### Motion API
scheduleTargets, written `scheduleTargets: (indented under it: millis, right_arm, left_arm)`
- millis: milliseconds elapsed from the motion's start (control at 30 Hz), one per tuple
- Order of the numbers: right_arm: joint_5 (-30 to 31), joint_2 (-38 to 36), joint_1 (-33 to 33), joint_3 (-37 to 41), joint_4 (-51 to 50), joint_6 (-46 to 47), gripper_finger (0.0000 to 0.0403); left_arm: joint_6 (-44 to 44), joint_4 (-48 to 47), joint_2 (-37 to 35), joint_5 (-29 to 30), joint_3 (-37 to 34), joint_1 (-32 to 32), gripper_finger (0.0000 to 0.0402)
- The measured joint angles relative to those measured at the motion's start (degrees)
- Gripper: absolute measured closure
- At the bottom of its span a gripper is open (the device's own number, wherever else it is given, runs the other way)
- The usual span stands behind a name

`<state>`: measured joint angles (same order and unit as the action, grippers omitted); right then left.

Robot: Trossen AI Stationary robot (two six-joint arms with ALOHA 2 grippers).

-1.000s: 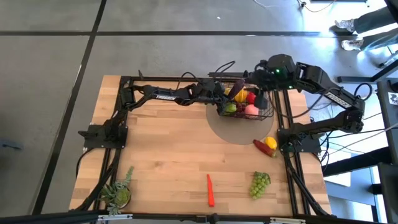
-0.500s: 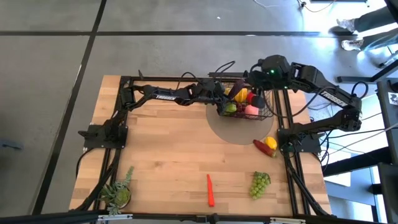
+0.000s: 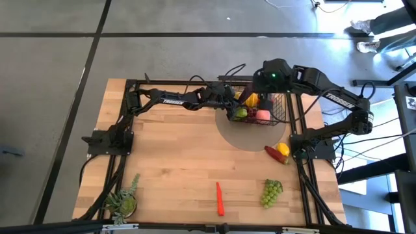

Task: Build produce basket
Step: Put the violet eggplant into the black wire basket

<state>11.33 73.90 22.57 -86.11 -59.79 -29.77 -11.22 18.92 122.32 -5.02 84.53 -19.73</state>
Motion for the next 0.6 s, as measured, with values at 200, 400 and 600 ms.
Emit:
scheduleTargets:
  millis: [200,400,600]
  right_arm:
    - [3.3,0.1,0.1,0.0,-2.8,-3.3,0.0183]
    - [-4.3,0.2,2.1,0.0,-6.4,-0.5,0.0182]
    - [-5.1,0.2,4.6,0.0,-8.8,1.0,0.0182]
  left_arm:
    - [2.7,-0.3,-0.2,0.0,-0.1,0.1,0.0358]
    - [10.3,-0.3,-1.2,0.2,-0.2,0.8,0.0364]
    - [15.8,-0.5,-2.7,1.4,0.4,1.8,0.0364]
